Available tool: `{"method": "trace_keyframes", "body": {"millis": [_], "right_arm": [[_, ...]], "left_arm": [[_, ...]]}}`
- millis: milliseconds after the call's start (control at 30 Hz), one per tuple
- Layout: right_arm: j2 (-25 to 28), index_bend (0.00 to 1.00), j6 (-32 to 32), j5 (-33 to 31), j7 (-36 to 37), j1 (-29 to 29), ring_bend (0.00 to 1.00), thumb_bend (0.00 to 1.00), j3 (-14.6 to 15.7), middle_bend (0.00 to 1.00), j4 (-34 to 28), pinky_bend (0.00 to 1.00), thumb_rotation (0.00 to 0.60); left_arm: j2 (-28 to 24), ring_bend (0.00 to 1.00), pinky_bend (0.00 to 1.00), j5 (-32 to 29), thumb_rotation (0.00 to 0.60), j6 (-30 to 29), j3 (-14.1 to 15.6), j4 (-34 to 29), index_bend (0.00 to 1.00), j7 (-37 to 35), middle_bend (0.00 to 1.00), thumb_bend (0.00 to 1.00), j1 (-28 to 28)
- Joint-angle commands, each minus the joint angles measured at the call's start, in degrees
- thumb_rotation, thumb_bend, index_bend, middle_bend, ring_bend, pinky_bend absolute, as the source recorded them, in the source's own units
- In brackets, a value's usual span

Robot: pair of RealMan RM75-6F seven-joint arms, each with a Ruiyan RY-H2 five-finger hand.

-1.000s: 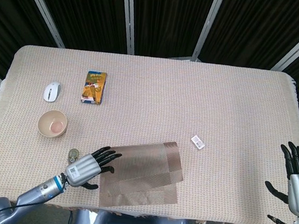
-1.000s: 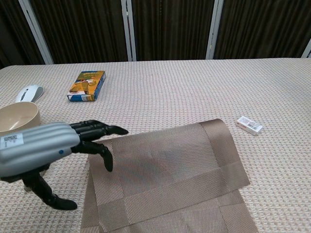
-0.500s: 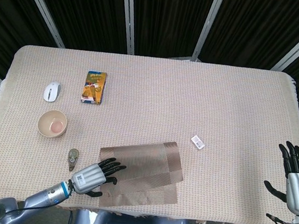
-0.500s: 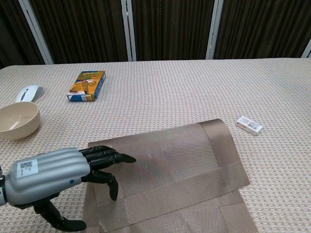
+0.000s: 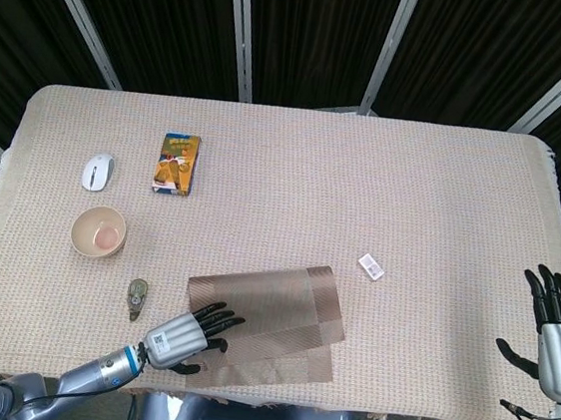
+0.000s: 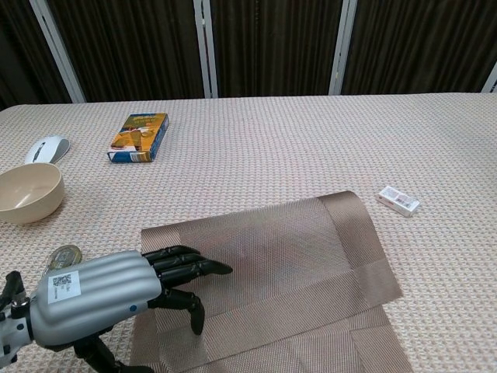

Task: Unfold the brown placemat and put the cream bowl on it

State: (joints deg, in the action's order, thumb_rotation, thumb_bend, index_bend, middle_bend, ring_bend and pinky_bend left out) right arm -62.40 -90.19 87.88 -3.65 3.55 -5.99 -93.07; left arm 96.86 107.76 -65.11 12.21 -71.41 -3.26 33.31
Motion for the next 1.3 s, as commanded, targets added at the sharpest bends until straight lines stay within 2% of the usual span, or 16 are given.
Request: {"method": "trace_keyframes", "body": {"millis": [33,633,867,1300], "right_arm": [[0.0,0.0,0.0,0.0,0.1,0.0,0.0,0.0,0.0,0.0,0.0,0.0,0.6],[0.1,0.0,0.0,0.0,0.2,0.0,0.0,0.0,0.0,0.0,0.0,0.0,0.6],[0.2,0.0,0.0,0.0,0.4,0.0,0.0,0.0,0.0,0.0,-0.1,0.0,0.6],[0.3,0.0,-0.2,0.0,0.8,0.0,0.0,0.0,-0.1,0.0,0.0,0.0,0.6]], "left_arm": [[0.5,0.0,0.0,0.0,0.6,-0.1,0.1,0.5,0.37,0.2,0.0,0.19,0.0],[2.1,0.0,0.0,-0.6,0.6,0.3,0.2,1.9,0.39,2.9,0.0,0.26,0.3],[2.4,0.0,0.0,-1.1,0.6,0.6,0.1,1.7,0.4,3.5,0.0,0.35,0.5],[3.2,0.0,0.0,-1.8,0.6,1.4,0.2,1.9,0.42,3.9,0.0,0.44,0.8]]}}
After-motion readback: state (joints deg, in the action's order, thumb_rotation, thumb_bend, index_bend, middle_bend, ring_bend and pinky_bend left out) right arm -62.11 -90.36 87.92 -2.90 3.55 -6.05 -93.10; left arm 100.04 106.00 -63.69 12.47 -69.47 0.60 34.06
